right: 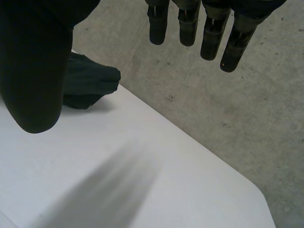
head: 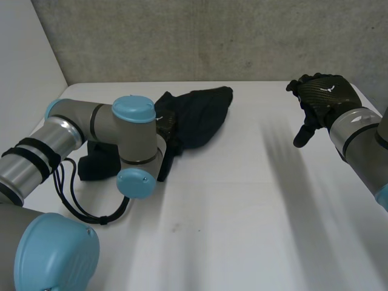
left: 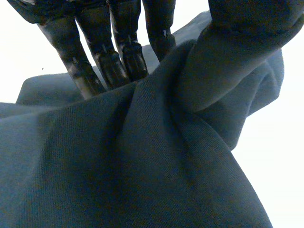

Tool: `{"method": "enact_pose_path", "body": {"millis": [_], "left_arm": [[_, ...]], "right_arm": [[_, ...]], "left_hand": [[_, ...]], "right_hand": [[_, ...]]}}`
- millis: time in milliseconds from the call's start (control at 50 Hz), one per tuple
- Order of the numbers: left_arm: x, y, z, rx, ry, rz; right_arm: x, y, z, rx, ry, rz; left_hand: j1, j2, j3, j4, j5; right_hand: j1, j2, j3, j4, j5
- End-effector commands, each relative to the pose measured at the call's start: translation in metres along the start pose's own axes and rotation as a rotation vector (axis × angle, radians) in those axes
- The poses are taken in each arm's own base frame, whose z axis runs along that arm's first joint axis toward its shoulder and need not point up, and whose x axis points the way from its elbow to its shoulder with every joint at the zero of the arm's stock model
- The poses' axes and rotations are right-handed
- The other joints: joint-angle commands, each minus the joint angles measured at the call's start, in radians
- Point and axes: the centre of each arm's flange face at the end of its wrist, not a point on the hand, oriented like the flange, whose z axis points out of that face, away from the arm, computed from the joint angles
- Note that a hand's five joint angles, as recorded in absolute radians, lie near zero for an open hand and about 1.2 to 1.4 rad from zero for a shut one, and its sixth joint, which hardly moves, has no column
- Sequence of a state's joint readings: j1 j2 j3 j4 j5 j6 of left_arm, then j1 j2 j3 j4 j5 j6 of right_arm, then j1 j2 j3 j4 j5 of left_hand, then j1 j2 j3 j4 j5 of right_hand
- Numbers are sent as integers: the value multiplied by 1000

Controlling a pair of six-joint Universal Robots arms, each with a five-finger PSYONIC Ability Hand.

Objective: Fold the shorts.

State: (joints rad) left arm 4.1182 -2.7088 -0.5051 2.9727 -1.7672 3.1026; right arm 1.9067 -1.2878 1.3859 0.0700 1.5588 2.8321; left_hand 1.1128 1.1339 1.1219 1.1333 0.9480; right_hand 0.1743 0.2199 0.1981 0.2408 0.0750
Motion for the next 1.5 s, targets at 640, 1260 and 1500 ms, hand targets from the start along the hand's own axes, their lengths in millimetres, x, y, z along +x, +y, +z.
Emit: {"method": "enact_pose_path", "body": {"millis": [640,1260,1500], "left_arm": [[-18,-86,-176,4,7,120],[-34,12,-155,-170,-114,147],[-56,-20,-200,-117,-220,1]], "right_arm": [[-154,96,8,-202,-369,110],[-106,16,-48,81,-334,-10],[-98,17,-42,61,-231,2]], "left_hand": [[283,262,274,263,274],[-855,-876,-864,-876,-865],[-844,-865,-853,-864,-853]], "right_hand": [[526,480,502,459,451],[1222,1176,1198,1155,1147],[1222,1176,1198,1155,1147]]}}
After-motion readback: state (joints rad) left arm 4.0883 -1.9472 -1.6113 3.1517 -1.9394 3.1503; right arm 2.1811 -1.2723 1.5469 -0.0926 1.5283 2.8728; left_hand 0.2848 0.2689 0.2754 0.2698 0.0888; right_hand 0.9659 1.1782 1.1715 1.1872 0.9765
